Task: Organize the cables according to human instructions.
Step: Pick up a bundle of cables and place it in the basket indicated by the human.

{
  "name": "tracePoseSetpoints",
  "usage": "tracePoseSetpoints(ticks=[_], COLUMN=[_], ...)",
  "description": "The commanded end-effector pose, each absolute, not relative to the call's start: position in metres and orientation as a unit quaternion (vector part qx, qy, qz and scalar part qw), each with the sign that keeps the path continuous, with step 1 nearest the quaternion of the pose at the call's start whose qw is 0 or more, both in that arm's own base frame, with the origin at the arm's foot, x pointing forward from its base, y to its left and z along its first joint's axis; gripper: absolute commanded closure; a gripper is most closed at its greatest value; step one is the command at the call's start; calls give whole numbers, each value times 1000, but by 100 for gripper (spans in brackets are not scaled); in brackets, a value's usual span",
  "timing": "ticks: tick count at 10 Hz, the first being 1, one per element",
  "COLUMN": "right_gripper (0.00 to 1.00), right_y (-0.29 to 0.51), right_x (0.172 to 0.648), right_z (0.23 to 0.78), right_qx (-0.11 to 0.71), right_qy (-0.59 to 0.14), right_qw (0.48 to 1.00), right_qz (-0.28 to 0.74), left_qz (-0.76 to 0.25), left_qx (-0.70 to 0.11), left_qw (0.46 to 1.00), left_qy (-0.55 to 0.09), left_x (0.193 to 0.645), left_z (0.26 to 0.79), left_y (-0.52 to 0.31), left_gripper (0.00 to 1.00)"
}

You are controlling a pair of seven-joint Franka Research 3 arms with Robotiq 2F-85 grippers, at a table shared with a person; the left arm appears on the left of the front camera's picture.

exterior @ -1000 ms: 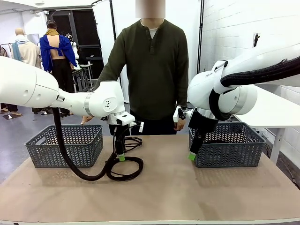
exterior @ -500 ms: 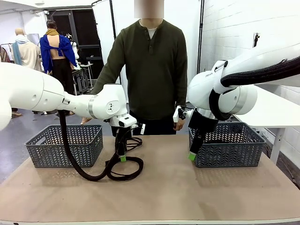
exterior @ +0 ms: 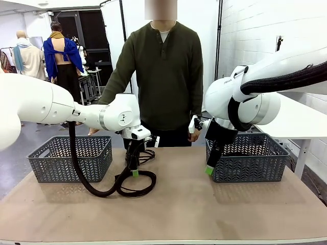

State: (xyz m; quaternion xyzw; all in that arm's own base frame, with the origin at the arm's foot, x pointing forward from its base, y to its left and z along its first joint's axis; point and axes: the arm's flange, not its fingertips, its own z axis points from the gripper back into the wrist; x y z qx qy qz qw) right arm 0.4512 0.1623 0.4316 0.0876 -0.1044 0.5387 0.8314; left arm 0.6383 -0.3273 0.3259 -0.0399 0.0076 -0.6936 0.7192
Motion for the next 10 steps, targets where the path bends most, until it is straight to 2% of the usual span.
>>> tracePoseSetpoints(ticks=[1, 10], right_gripper=[0, 0], right_y=[162, 162], right_x=[451, 451], right_z=[432, 432], right_qx=[89, 89], right_qy=[-102, -102], right_qw=[830, 830], right_qz=[542, 542], left_qz=[-699, -701], left_qx=[-32, -39], left_qw=[714, 711], left_qy=[15, 35], left_x=[648, 659], left_z=[324, 304], left_y=[-328, -320], left_gripper=[0, 0])
